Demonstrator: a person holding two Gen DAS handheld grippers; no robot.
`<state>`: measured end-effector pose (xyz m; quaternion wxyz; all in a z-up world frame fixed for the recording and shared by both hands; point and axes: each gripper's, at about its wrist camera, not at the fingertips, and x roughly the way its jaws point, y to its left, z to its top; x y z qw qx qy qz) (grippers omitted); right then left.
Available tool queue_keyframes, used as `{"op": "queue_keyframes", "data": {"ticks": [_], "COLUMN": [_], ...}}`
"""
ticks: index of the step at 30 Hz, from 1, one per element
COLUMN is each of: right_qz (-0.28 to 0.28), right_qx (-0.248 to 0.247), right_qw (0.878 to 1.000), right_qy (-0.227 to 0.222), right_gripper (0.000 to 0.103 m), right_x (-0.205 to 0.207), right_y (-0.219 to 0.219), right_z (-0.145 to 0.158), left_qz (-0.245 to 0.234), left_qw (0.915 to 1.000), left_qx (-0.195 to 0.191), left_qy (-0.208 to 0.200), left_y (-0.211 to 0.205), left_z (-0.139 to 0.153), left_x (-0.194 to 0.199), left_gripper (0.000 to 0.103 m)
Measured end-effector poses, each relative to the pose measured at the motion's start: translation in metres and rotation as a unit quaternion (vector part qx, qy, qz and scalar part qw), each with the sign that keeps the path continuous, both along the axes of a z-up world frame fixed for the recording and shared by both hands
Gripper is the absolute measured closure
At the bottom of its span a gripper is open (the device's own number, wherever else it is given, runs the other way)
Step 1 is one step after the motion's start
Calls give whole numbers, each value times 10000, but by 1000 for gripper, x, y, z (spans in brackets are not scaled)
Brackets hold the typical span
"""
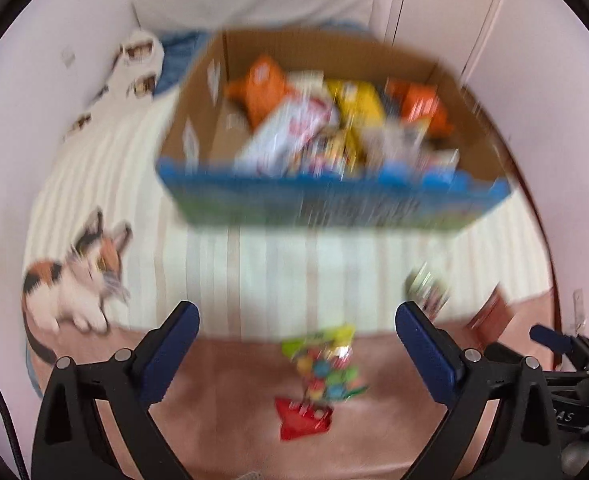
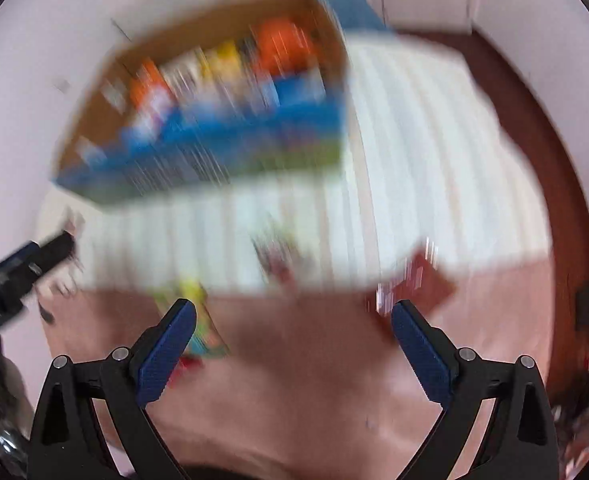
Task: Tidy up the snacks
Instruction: 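Grasp the candy-ball bag with the left tool while the right tool grasps the brown packet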
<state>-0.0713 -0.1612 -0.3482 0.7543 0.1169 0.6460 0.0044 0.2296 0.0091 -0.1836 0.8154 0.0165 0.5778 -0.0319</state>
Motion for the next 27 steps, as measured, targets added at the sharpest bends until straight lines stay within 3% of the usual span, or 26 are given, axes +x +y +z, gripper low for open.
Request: {"op": "queue_keyframes", "data": {"ticks": [4,7,14,17,21,24,27], "right_qz": [-177,-399,-919,-805,-529,-731,-1271], "right_qx": [212,341,412,426,405,475,594], "right_qw": [9950,9892,9828,9805,9798,9867,9868], "right_qy": [963,1369,1549,1741,1884,1375,814], "right_gripper": [3,3,0,0,3,5,5], "right_x": [-26,-36,-34,-28,-21,-21,-23], "right_y": [-8,-11,-20,-22,-19,-31,-59], "right_z": [-75,-114,-144,-159,-149,-115,-81], "left_qz": [-114,-115,-62,-77,-65,-6,87], "left_qw": [9980,9953,9929,9921,9907,9891,9849], "left_qx": [248,213,233,198,79,-69,-315], "left_qy": [579,936,1161,1236,1360,1474,1701], "left_y": [1,3,1,-3,-13,-21,-31], "left_z": [-47,-70,-91,-96,-107,-112,-124], "left_x": [-12,-16,-17,-18,-24,-29,-30], "left_gripper": [2,2,2,2,2,2,2]}}
